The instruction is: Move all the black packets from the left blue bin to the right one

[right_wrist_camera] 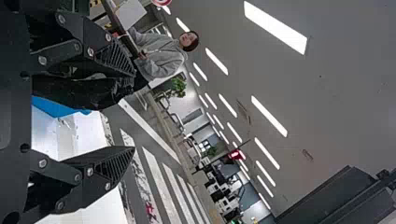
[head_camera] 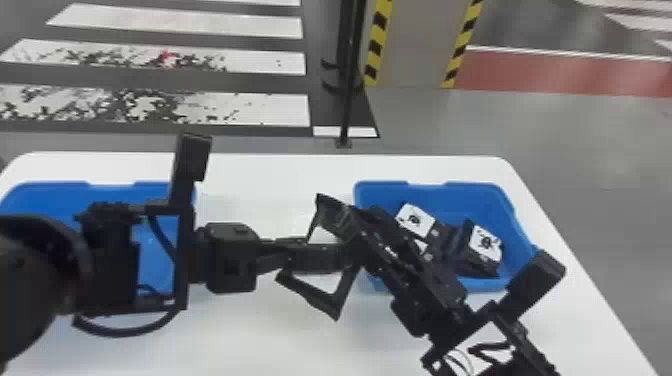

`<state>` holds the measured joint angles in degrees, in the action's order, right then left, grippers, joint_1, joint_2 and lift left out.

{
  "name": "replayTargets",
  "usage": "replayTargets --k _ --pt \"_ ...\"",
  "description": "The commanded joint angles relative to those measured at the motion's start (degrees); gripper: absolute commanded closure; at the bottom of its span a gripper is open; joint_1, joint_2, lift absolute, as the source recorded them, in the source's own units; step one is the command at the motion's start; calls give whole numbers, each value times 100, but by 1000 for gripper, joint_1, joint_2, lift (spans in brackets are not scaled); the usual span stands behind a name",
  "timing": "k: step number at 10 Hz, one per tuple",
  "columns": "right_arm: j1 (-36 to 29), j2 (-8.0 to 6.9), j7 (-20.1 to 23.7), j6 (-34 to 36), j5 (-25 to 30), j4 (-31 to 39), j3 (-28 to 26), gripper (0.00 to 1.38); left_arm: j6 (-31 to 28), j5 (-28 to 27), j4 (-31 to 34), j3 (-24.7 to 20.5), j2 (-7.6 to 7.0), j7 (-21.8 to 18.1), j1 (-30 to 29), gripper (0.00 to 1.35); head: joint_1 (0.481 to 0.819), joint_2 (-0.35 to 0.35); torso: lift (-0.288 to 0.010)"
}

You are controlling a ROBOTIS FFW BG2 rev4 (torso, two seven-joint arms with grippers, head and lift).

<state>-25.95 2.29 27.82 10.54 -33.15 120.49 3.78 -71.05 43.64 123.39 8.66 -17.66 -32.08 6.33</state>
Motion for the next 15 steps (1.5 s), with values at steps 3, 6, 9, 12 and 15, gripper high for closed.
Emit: replayTargets --k 3,6,9,12,15 --pt "-6 0 48 -84 -45 -32 22 1279 18 -11 0 -78 17 8 -28 1197 695 -121 -185" --pt "36 35 57 -112 -33 -18 -58 1279 116 126 0 -318 70 132 -337 298 695 -112 -185" --pt "317 70 66 -112 1 -229 -286 1279 271 149 267 -672 123 149 -759 159 695 -111 -185" --pt "894 114 48 -183 184 -890 -926 1279 313 138 886 -1186 211 149 -1448 159 695 -133 -185" --pt "1667 229 -57 -225 412 -2142 -1474 1279 313 149 1266 -1540 255 149 -1940 159 695 -202 -185"
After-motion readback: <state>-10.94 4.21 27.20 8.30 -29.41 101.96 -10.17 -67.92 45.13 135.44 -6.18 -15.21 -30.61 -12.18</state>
